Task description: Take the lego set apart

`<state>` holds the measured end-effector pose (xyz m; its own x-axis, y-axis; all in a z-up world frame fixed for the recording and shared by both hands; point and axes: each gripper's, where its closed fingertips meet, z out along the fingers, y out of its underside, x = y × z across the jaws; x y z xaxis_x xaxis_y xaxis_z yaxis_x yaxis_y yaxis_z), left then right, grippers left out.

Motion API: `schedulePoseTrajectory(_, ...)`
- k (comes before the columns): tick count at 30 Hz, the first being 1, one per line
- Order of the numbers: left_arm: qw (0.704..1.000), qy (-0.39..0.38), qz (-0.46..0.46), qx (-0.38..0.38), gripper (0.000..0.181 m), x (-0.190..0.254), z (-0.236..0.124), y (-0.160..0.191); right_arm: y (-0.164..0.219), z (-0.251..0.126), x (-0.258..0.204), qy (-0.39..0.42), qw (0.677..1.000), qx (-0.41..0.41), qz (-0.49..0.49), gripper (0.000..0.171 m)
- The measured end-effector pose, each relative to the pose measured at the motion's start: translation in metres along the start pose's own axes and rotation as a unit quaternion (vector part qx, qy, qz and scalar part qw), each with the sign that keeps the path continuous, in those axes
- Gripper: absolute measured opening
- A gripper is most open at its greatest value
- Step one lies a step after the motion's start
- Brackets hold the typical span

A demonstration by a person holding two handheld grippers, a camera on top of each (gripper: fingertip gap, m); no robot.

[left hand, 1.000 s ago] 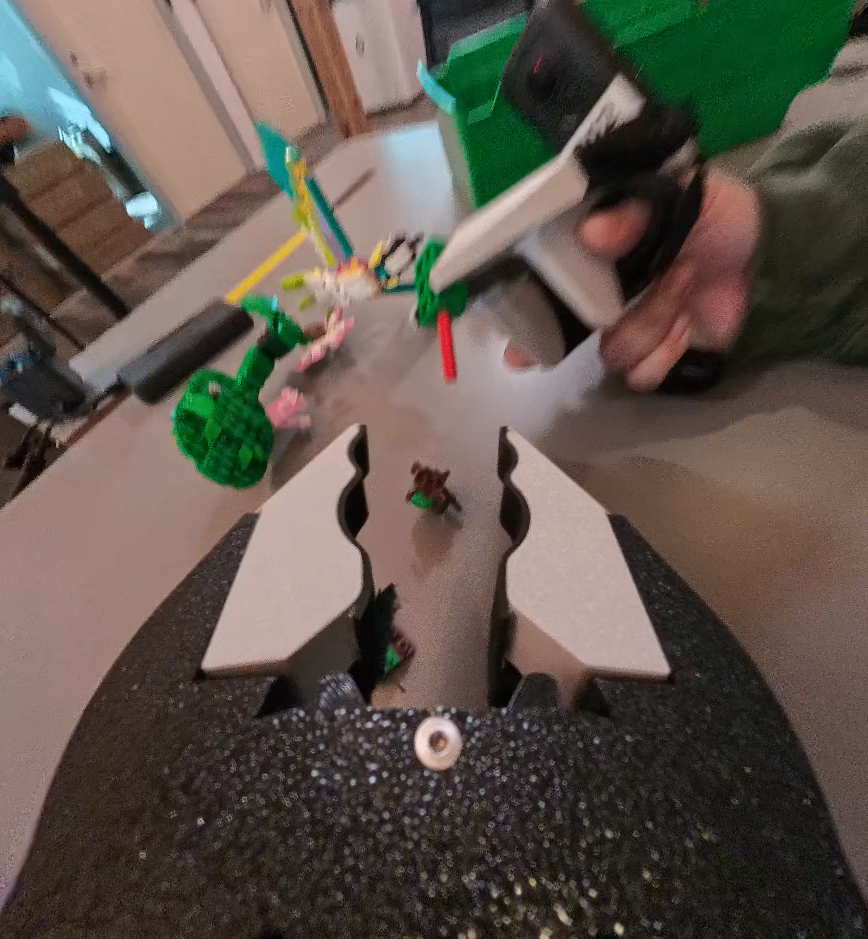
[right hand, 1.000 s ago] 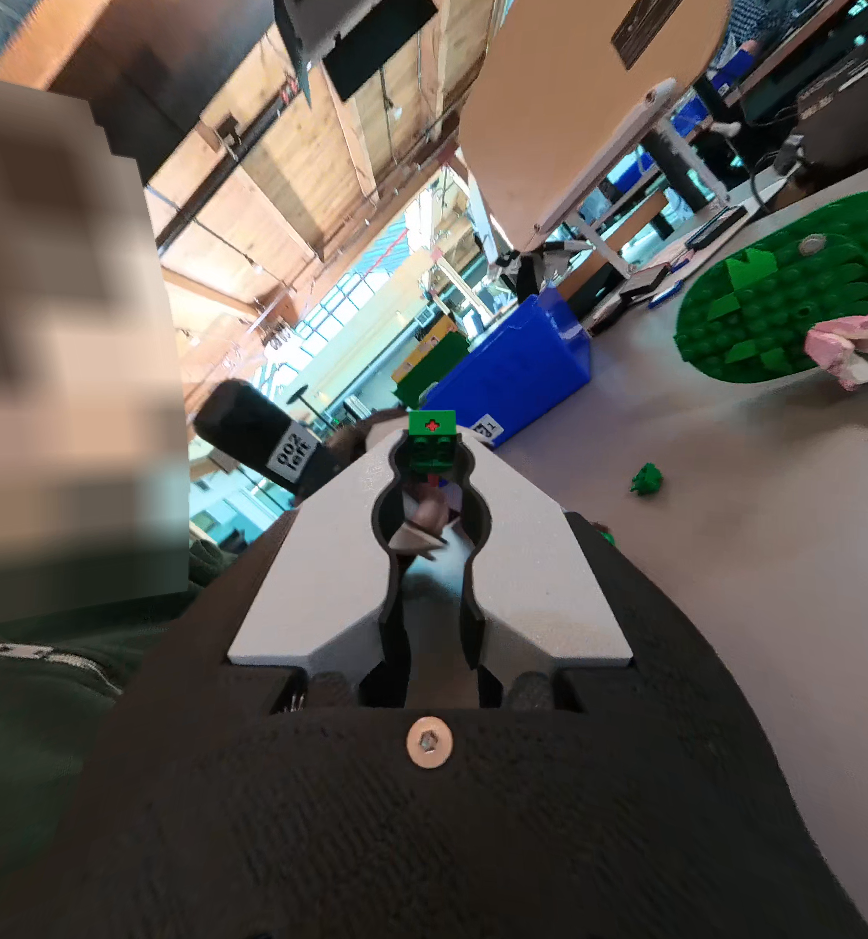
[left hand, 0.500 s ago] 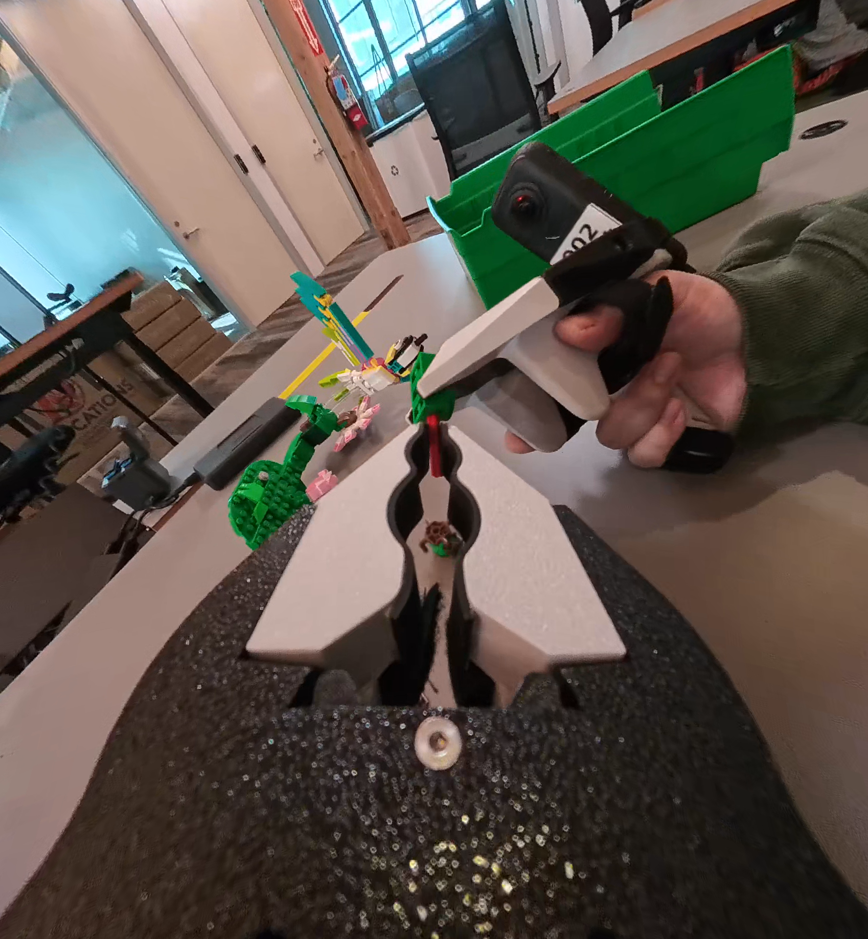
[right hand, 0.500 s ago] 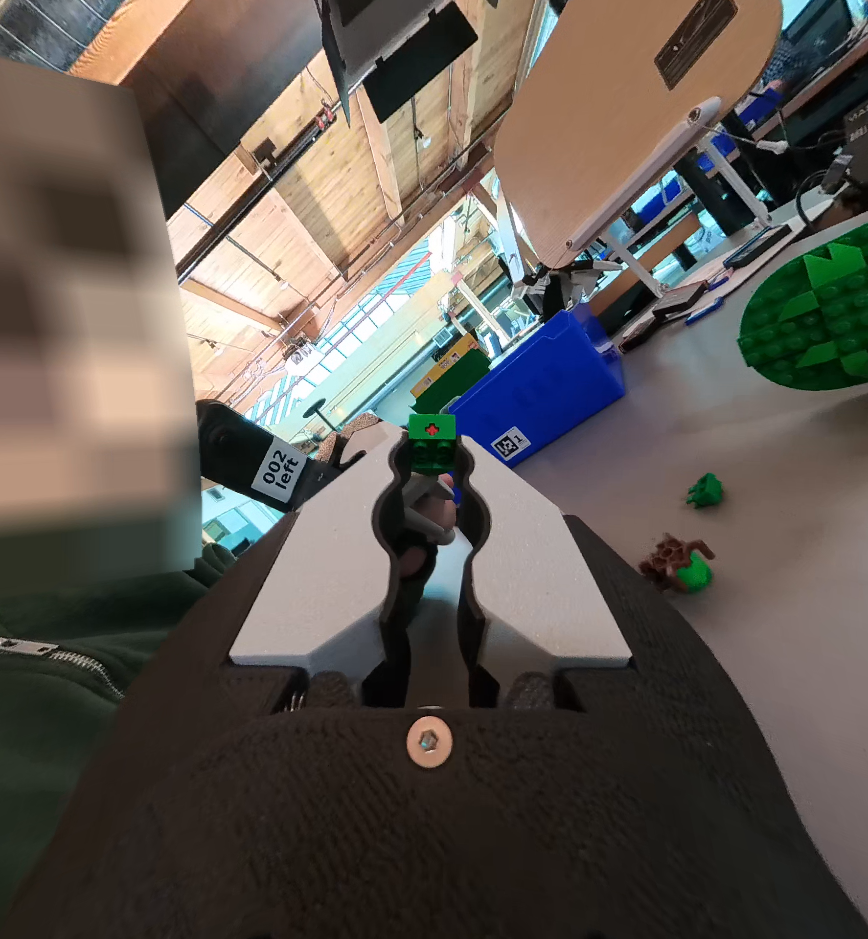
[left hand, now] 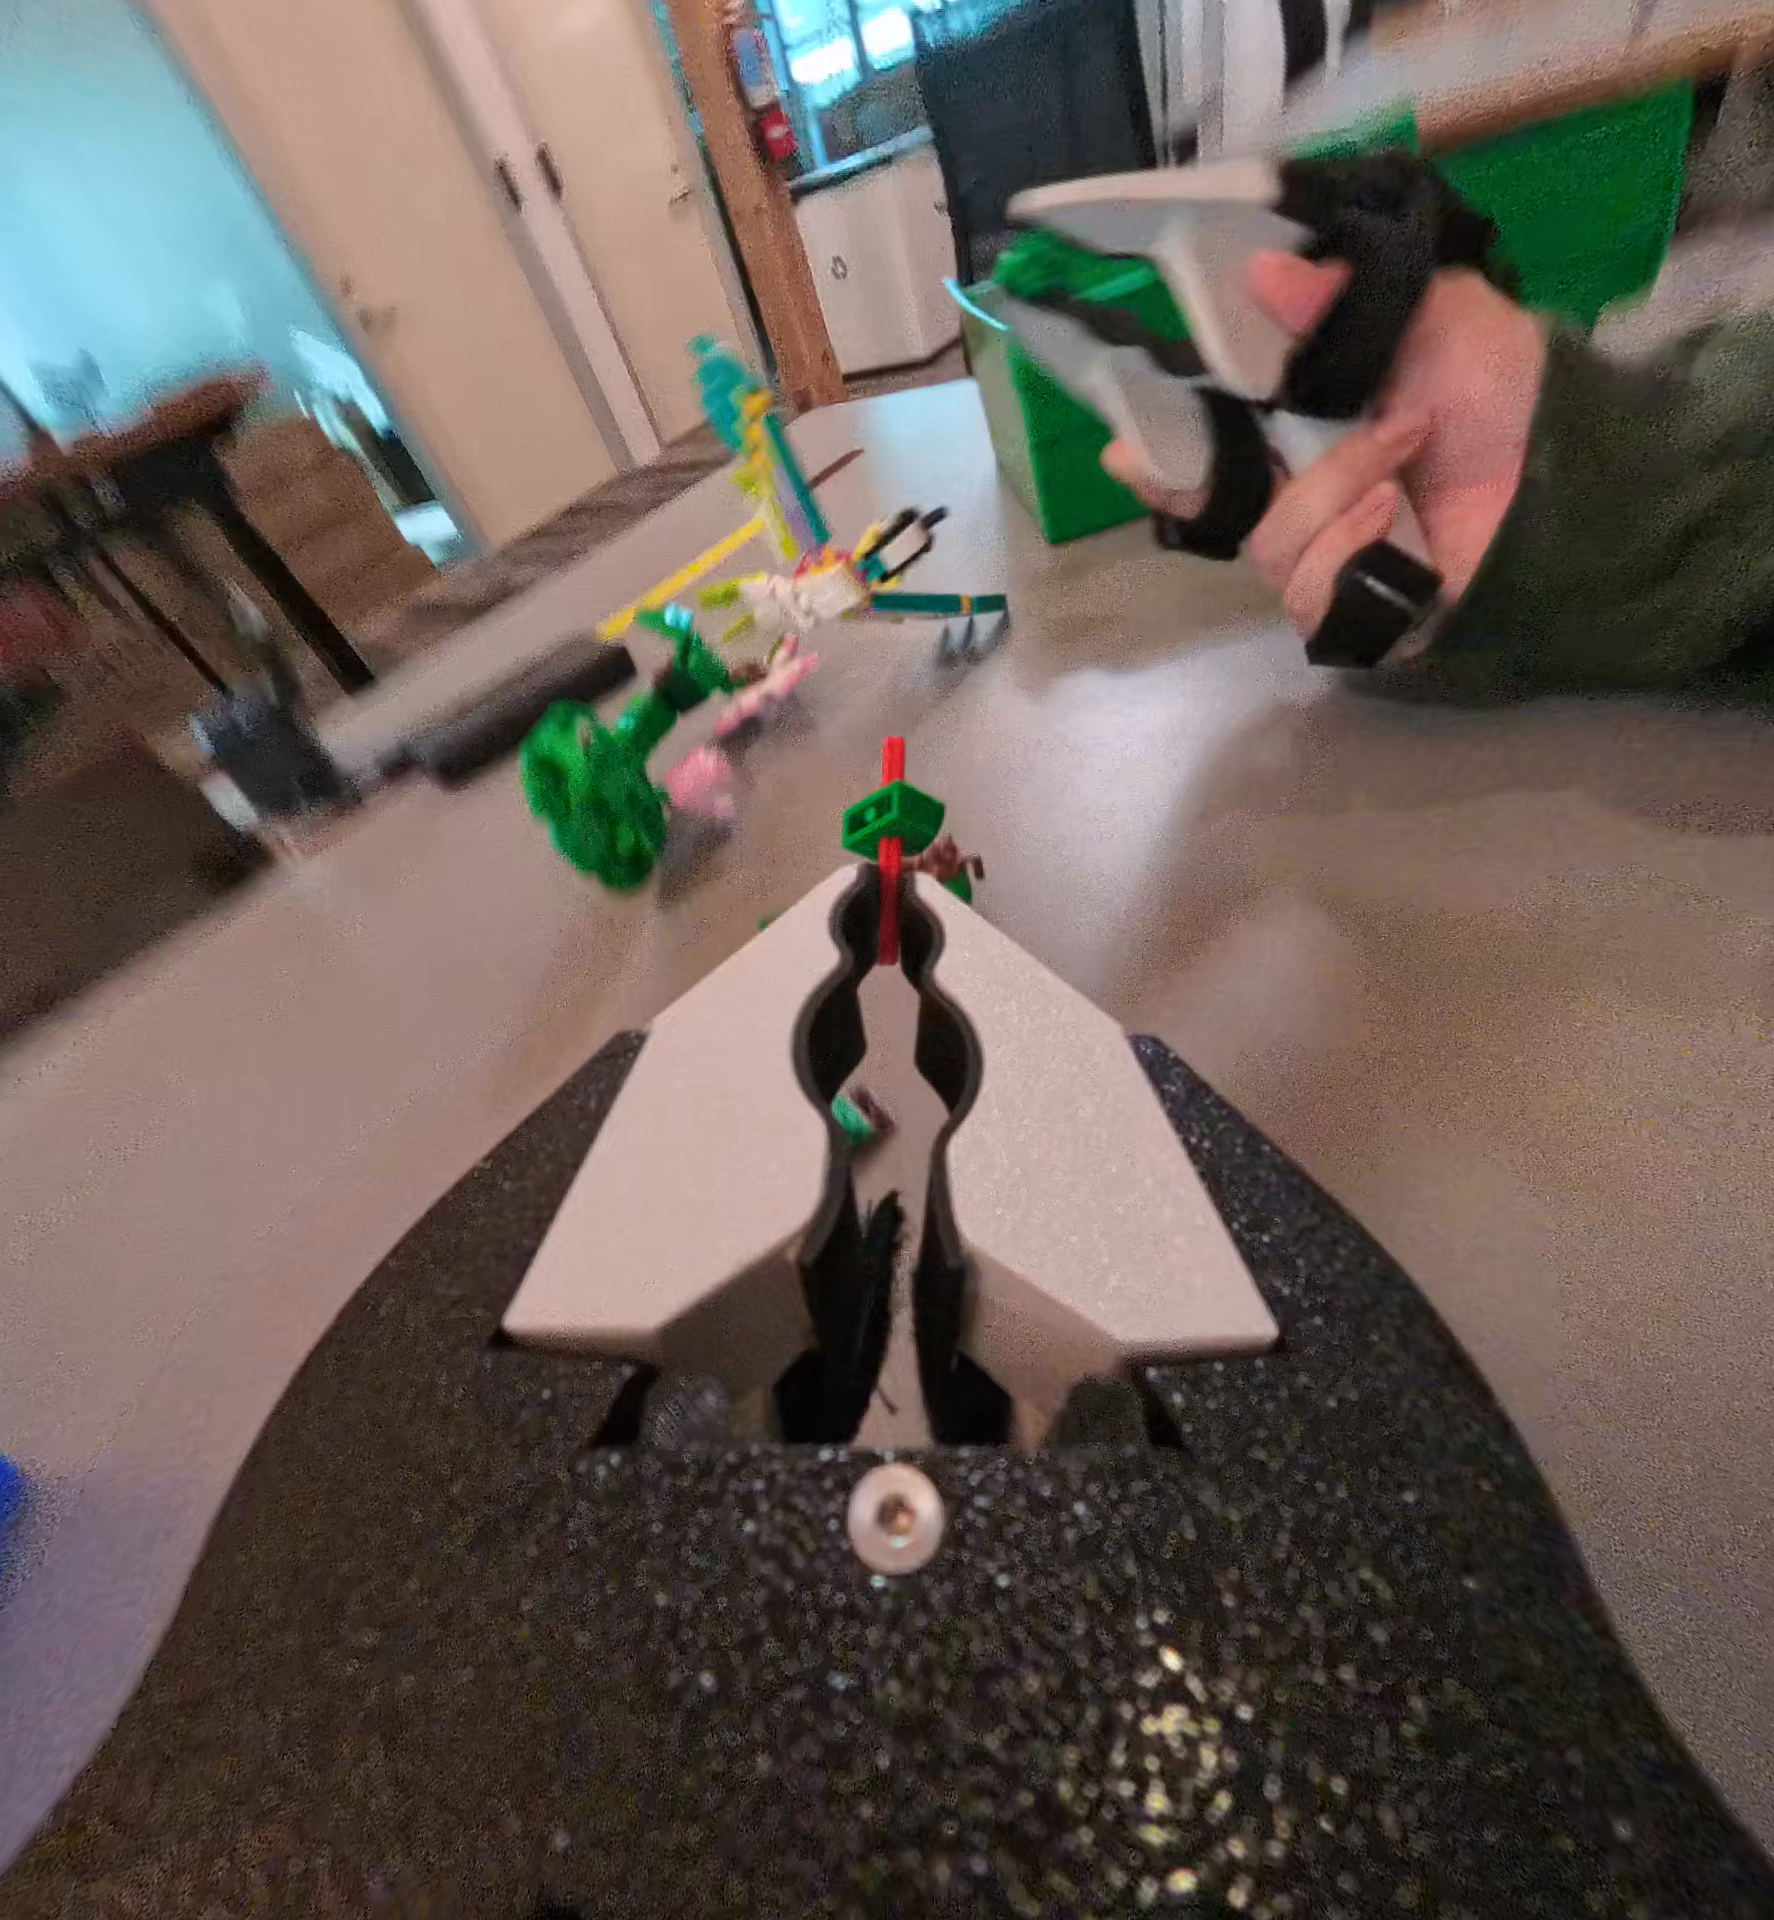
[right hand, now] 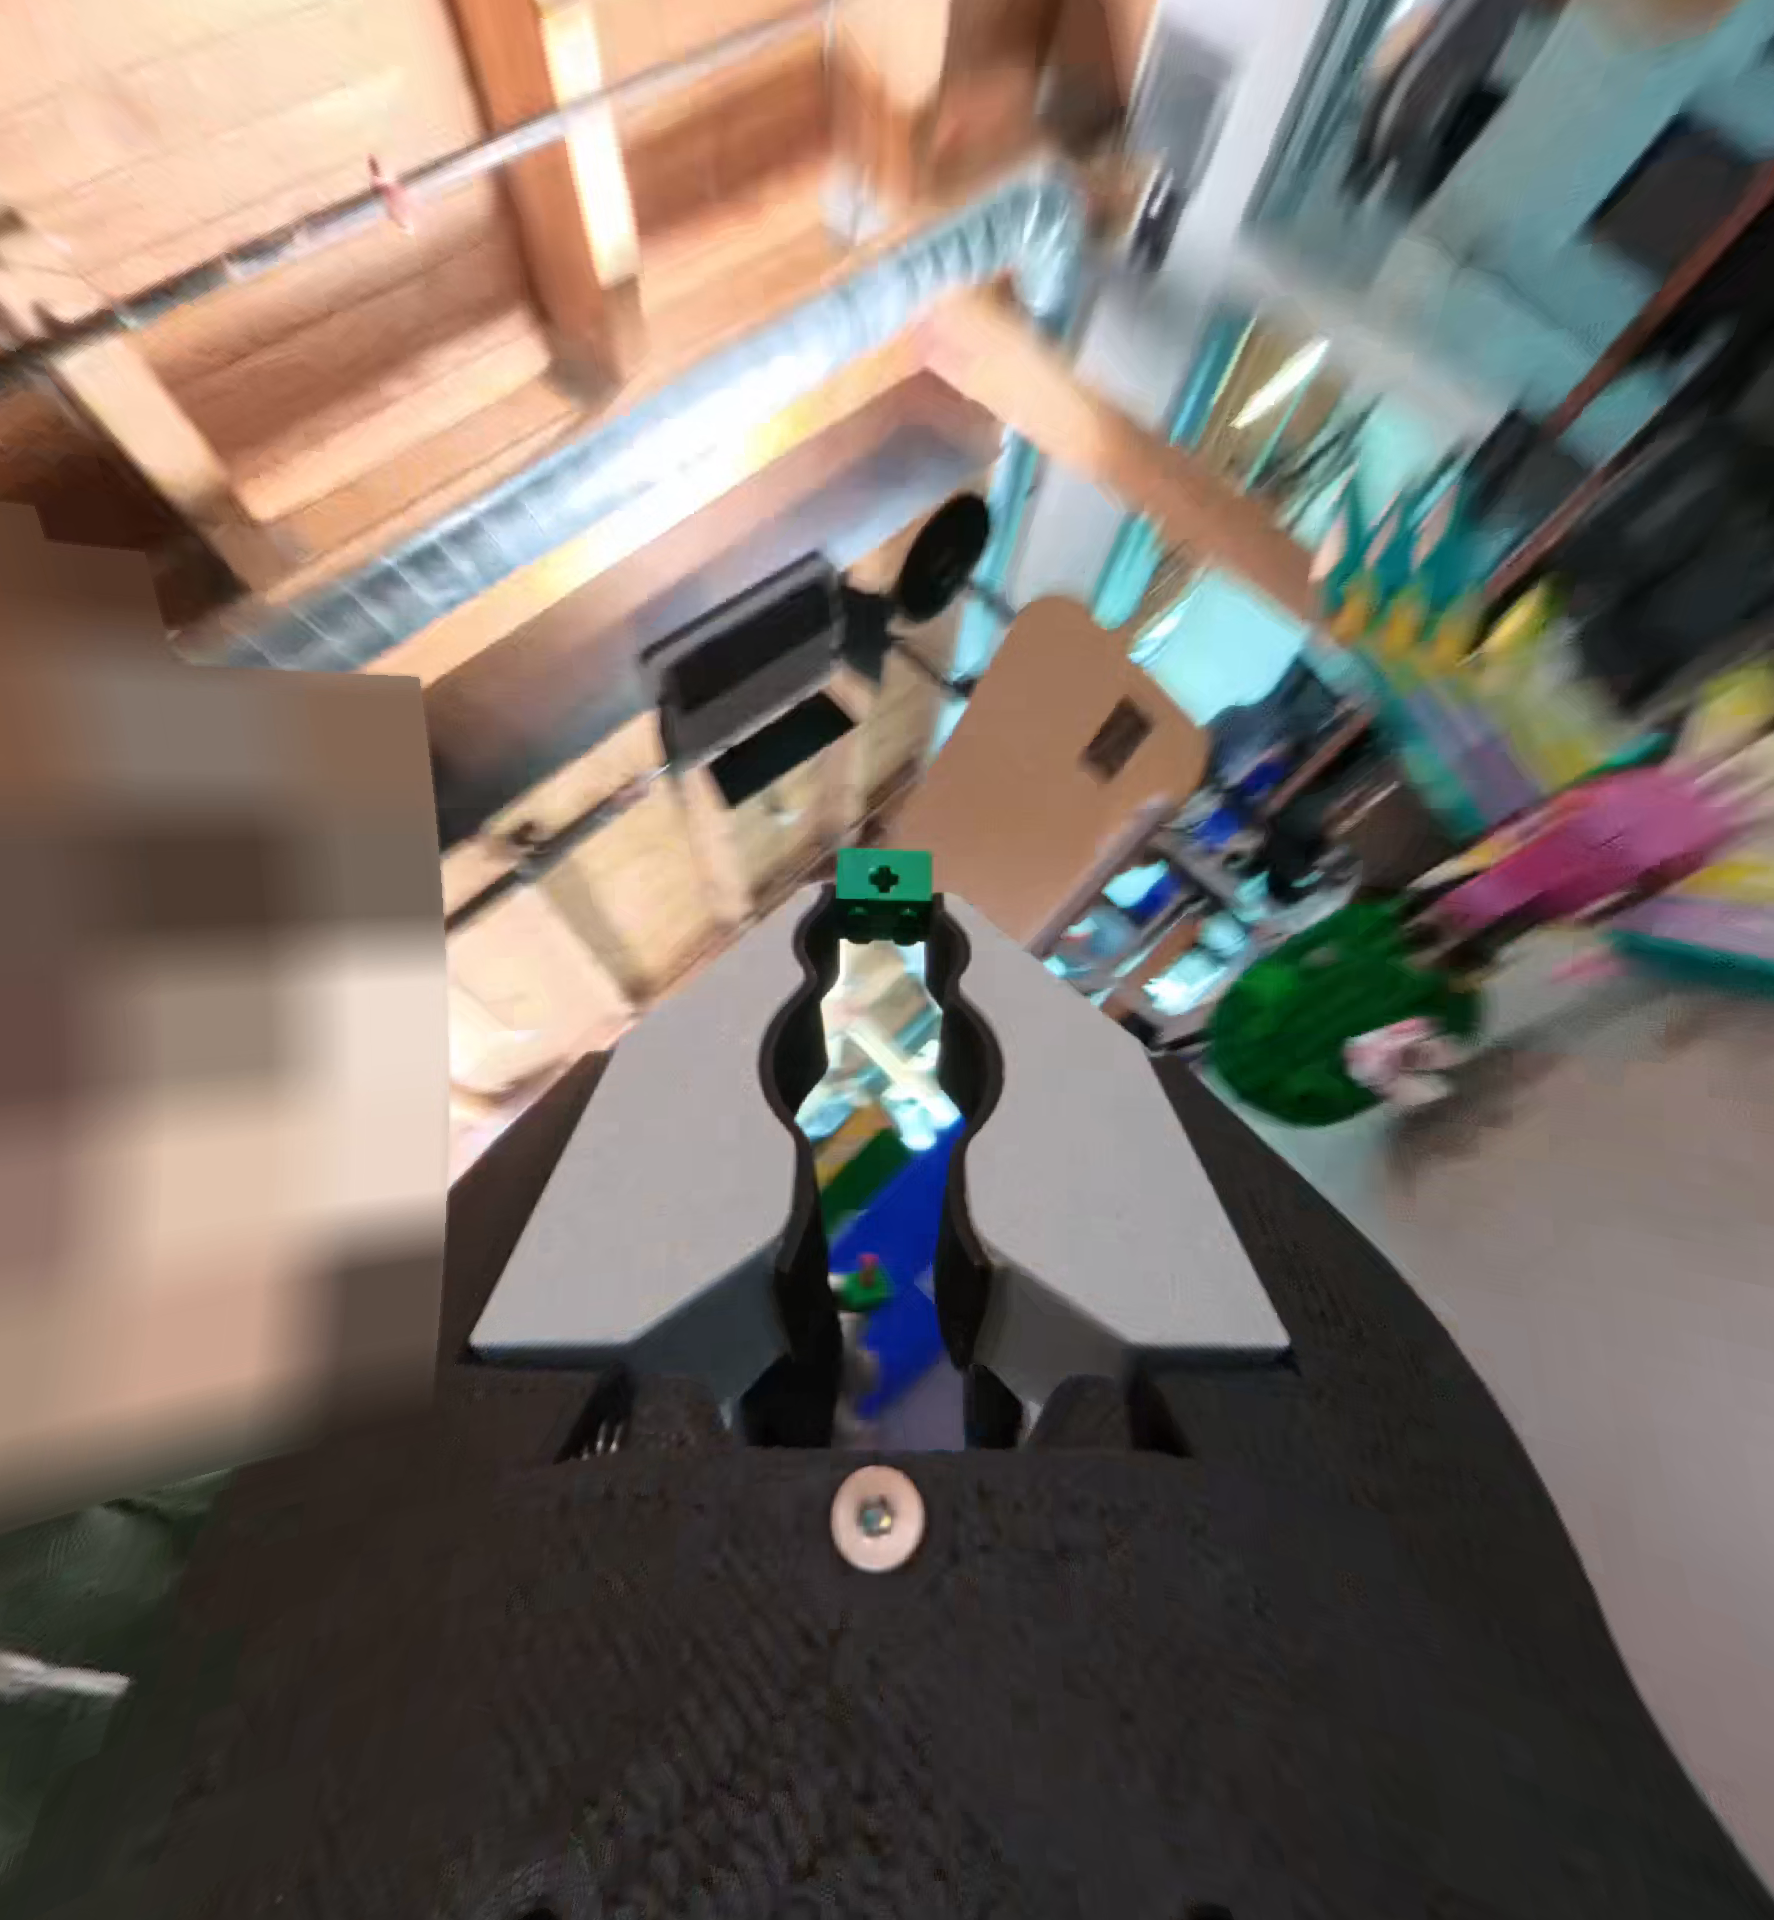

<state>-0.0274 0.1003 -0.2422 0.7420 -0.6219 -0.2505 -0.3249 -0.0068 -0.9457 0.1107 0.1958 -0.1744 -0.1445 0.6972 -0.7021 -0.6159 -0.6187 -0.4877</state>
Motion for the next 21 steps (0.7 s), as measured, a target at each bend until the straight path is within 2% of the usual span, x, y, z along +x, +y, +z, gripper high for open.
schedulePoseTrajectory(1,0.998,0.0,-0.06,0.009,0.0,-0.007,-0.011,0.008,-0.007,-0.009,0.004,0.021,0.999,-0.001,-0.038,0.013)
schedulePoseTrajectory(2,0.998,-0.008,-0.063,0.003,0.001,-0.009,-0.015,0.012,0.013,-0.006,0.002,0.03,0.995,-0.049,-0.078,0.014)
schedulePoseTrajectory(4,0.999,-0.015,-0.031,0.0,0.001,-0.007,-0.009,0.008,0.044,0.007,0.001,0.021,0.991,-0.106,-0.075,0.014)
schedulePoseTrajectory(7,0.999,0.003,-0.033,0.015,0.001,-0.005,-0.001,0.0,0.064,0.015,-0.006,-0.009,0.983,-0.166,-0.081,0.014)
schedulePoseTrajectory(10,0.999,0.028,-0.025,0.027,0.002,0.002,0.004,-0.007,0.083,0.016,-0.015,-0.047,0.978,-0.203,-0.018,0.013)
schedulePoseTrajectory(12,0.997,0.046,-0.017,0.053,0.001,0.011,0.005,-0.016,0.095,0.015,-0.01,-0.034,0.969,-0.243,-0.022,0.014)
schedulePoseTrajectory(13,0.997,0.042,-0.016,0.054,0.001,0.011,0.006,-0.017,0.108,0.011,-0.002,-0.012,0.955,-0.293,-0.049,0.014)
schedulePoseTrajectory(15,0.997,0.048,-0.022,0.05,0.001,0.012,0.007,-0.015,0.133,-0.003,0.017,0.042,0.9,-0.405,-0.155,0.014)
schedulePoseTrajectory(17,0.998,0.046,-0.019,0.045,0.001,0.012,0.007,-0.014,0.144,-0.015,0.031,0.078,0.84,-0.472,-0.256,0.015)
schedulePoseTrajectory(18,0.998,0.046,-0.018,0.042,0.001,0.012,0.008,-0.013,0.145,-0.018,0.036,0.091,0.817,-0.489,-0.292,0.022)
schedulePoseTrajectory(19,0.998,0.045,-0.019,0.041,0.001,0.012,0.009,-0.013,0.147,-0.019,0.039,0.099,0.802,-0.498,-0.315,0.036)
schedulePoseTrajectory(21,0.998,0.048,-0.022,0.039,0.001,0.014,0.011,-0.013,0.147,-0.019,0.044,0.111,0.795,-0.501,-0.324,0.044)
